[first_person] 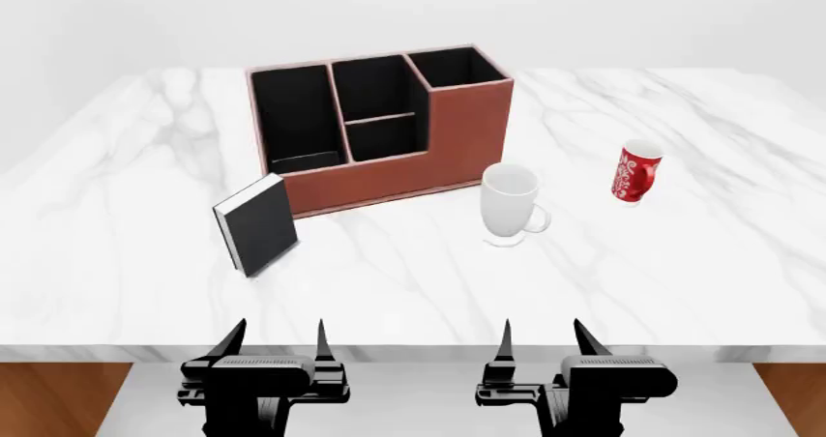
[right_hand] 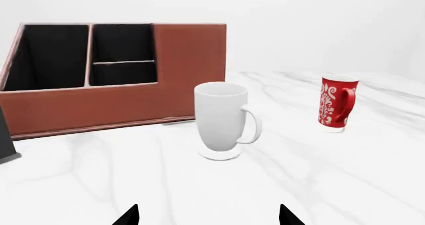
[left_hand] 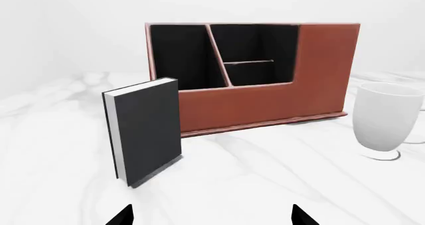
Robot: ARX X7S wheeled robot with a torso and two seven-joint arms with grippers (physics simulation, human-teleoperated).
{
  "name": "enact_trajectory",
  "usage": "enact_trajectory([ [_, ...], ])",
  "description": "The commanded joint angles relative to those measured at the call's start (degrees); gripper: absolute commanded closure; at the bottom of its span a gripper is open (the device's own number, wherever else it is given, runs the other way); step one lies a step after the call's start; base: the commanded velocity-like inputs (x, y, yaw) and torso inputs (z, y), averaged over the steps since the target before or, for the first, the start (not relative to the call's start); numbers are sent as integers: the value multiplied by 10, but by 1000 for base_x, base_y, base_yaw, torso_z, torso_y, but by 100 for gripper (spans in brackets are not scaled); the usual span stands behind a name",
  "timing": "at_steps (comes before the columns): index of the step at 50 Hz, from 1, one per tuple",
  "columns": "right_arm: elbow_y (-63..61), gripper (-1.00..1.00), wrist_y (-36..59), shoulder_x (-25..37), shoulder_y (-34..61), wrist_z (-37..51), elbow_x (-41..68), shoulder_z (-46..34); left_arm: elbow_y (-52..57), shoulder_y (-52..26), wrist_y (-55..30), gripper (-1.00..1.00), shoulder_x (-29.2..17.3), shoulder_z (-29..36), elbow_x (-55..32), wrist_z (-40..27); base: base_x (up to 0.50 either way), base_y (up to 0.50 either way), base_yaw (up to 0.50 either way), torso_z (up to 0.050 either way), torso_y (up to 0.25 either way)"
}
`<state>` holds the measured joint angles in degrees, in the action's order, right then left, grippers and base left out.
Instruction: Pick up the red mug and place it to the right of the caddy.
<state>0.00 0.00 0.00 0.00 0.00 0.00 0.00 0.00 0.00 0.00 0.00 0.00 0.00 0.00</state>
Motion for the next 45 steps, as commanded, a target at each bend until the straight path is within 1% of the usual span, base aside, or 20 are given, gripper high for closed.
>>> enact_trajectory([
  [1,2,-100,-4,9,-2,11,8,-12,1,1,0,-100,-9,11,-10,-10,0,0,0,0,0],
  [6,-22,-100,-6,19,-10,27,12,-27,19,4,-8,-100,-21,20,-17,-23,0,0,0,0,0],
  [11,-36,-100,16,27,-12,20,45,-30,22,5,-8,-100,-27,30,-17,-34,0,-47,0,0,0],
  [12,-36,-100,15,28,-12,21,46,-31,21,5,-7,-100,-28,33,-15,-36,0,-500,0,0,0],
  [13,-39,-100,36,28,-8,19,62,-26,19,4,-7,-100,-30,36,-13,-38,0,-500,0,0,0],
  [15,-34,-100,22,31,-8,34,43,-33,21,5,-7,-100,-32,38,-16,-39,0,-500,0,0,0],
  [19,-52,-100,36,36,-11,40,51,-33,22,6,-4,-100,-36,42,-19,-43,0,-500,0,0,0],
  [23,-47,-100,24,39,-13,47,49,-37,28,8,-6,-100,-40,45,-23,-48,0,-500,0,0,0],
  [45,-42,-100,26,51,-4,69,72,-42,17,1,-5,-100,-53,61,-42,-62,0,-498,0,0,0],
])
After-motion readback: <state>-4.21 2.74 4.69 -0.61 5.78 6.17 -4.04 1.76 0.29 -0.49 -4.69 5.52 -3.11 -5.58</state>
